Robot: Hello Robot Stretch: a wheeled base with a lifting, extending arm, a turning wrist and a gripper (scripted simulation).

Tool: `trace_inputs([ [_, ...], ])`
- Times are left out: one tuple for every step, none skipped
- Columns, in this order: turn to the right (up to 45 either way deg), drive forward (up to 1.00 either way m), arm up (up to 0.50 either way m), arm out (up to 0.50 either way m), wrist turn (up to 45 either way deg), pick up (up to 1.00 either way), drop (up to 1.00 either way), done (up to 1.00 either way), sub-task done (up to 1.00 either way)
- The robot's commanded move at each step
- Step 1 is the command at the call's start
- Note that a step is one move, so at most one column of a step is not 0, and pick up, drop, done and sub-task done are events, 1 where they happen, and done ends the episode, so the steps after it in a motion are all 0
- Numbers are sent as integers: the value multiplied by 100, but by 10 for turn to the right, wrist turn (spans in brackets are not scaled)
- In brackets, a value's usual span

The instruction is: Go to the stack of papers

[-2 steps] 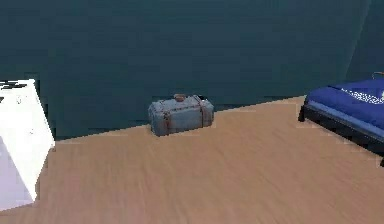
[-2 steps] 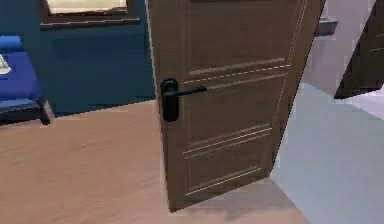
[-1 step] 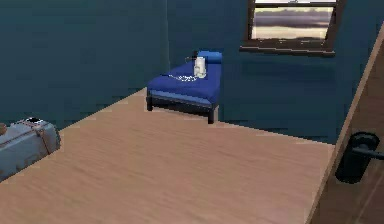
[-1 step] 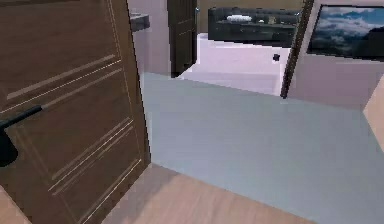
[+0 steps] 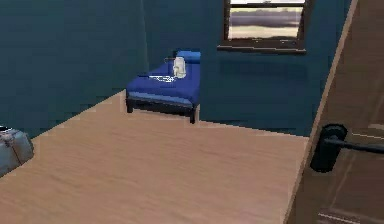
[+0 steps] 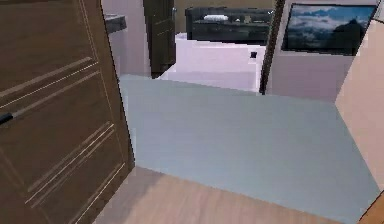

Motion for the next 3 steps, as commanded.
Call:
trace_inputs([
  [0, 100, 0, 0, 0, 0, 0, 0, 0],
  [0, 100, 0, 0, 0, 0, 0, 0, 0],
  [0, 0, 0, 0, 0, 0, 0, 100, 0],
])
